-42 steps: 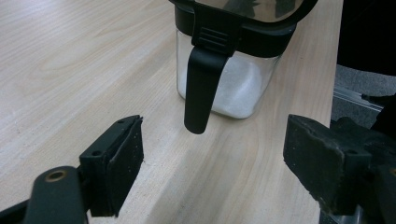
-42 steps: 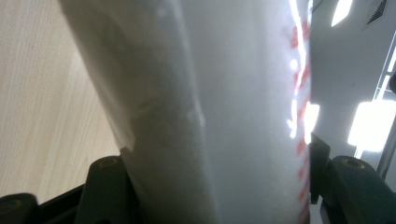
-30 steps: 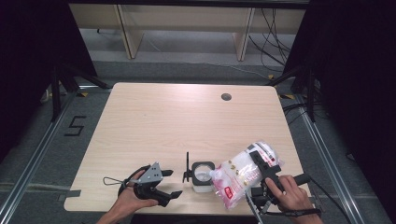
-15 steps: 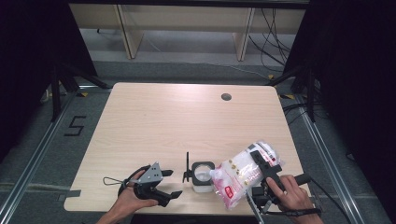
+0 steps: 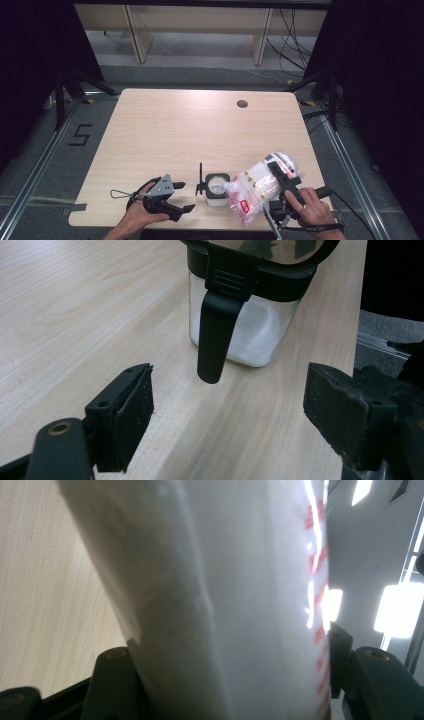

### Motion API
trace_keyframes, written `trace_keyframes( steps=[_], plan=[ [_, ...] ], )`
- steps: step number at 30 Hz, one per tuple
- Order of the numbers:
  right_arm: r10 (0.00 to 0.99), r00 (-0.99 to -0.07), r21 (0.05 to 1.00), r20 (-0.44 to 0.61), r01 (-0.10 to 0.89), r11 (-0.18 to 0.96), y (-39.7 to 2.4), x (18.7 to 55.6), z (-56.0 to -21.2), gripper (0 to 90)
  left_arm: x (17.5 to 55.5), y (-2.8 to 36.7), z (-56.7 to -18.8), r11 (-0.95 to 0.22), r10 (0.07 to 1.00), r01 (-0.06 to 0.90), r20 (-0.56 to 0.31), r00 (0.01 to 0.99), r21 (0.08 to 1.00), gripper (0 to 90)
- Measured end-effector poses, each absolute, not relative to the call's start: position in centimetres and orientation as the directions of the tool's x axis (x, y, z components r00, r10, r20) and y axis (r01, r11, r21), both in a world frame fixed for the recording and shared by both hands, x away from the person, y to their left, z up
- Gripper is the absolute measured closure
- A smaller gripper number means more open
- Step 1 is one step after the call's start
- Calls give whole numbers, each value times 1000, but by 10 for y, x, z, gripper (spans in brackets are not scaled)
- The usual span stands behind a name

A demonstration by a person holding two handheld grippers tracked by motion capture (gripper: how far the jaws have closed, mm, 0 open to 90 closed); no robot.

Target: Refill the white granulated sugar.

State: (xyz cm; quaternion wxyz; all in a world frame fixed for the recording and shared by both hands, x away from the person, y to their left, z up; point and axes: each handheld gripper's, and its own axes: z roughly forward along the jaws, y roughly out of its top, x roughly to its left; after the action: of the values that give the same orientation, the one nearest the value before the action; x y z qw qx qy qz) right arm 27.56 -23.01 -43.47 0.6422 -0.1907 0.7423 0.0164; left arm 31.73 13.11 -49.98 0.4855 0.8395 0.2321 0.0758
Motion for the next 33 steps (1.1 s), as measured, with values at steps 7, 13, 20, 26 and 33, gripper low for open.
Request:
trace_keyframes(
  steps=[7, 13, 20, 26, 33],
  plan=[
    [-271, -116, -228, -956, -293, 928, -230, 275, -434, 417, 318, 132, -499, -442, 458, 308, -84, 885, 843, 197],
    [-267, -93, -226, -959, -314, 922, -230, 275, -434, 418, 318, 132, -499, -444, 454, 311, -88, 887, 841, 197],
    [-258, -99, -216, -961, -312, 925, -229, 274, -434, 418, 318, 132, -499, -443, 454, 309, -87, 887, 842, 197],
    [-275, -85, -234, -958, -327, 916, -229, 275, -433, 418, 318, 132, -500, -436, 459, 313, -90, 884, 844, 197],
    [-280, -102, -236, -954, -313, 920, -228, 273, -432, 418, 318, 131, -500, -424, 458, 318, -102, 883, 848, 197]
  ],
)
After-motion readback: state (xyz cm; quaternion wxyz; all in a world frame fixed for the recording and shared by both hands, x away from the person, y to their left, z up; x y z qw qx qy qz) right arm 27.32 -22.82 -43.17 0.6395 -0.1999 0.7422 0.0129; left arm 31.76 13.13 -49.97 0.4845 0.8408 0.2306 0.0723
